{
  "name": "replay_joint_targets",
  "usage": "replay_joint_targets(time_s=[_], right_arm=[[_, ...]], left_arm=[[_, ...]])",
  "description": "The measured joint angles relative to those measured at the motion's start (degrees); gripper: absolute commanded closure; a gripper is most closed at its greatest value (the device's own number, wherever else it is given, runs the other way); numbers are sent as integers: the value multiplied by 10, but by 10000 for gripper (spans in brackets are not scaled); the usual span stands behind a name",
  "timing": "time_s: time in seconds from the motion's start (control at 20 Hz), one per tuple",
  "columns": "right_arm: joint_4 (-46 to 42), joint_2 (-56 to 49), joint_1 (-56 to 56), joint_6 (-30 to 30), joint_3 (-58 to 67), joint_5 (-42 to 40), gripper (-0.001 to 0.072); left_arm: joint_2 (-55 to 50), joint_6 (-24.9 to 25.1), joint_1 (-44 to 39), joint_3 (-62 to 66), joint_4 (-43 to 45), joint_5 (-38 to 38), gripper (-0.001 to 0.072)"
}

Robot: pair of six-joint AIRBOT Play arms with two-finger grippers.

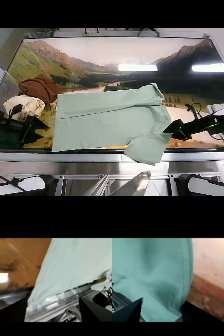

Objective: Fold the shirts.

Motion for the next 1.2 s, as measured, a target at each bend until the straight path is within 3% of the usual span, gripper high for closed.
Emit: replay_joint_targets(time_s=[0.05, 0.1, 0.2, 0.25, 0.6, 0.65, 0.7, 0.75, 0.8, 0.95, 1.2], right_arm=[[2, -1, 13, -3, -3, 2, 179], [4, -1, 26, -8, -6, 0, 305], [7, -2, 49, -17, -10, -18, 643], [13, -2, 56, -21, -11, -27, 694], [49, 3, 73, -41, -12, -26, 694], [52, 4, 74, -44, -12, -26, 695], [56, 4, 74, -45, -12, -23, 695], [58, 5, 74, -49, -12, -22, 695], [61, 5, 74, -49, -12, -21, 695], [66, 5, 74, -53, -12, -13, 695], [68, 17, 65, -56, -9, 18, 695]], left_arm=[[1, -1, 0, -14, 4, -3, 7], [3, -3, -2, -27, 10, -3, 7], [4, -5, -10, -50, 14, -14, 24], [4, -5, -17, -60, 15, -21, 24], [6, -28, -77, -101, 46, -60, 26], [6, -31, -85, -103, 50, -64, 53], [6, -31, -94, -104, 52, -66, 255], [6, -28, -104, -106, 51, -76, 553], [4, -16, -114, -108, 44, -94, 679], [4, 21, -143, -103, -10, -122, 683], [5, 43, -160, -52, -47, -77, 685]])
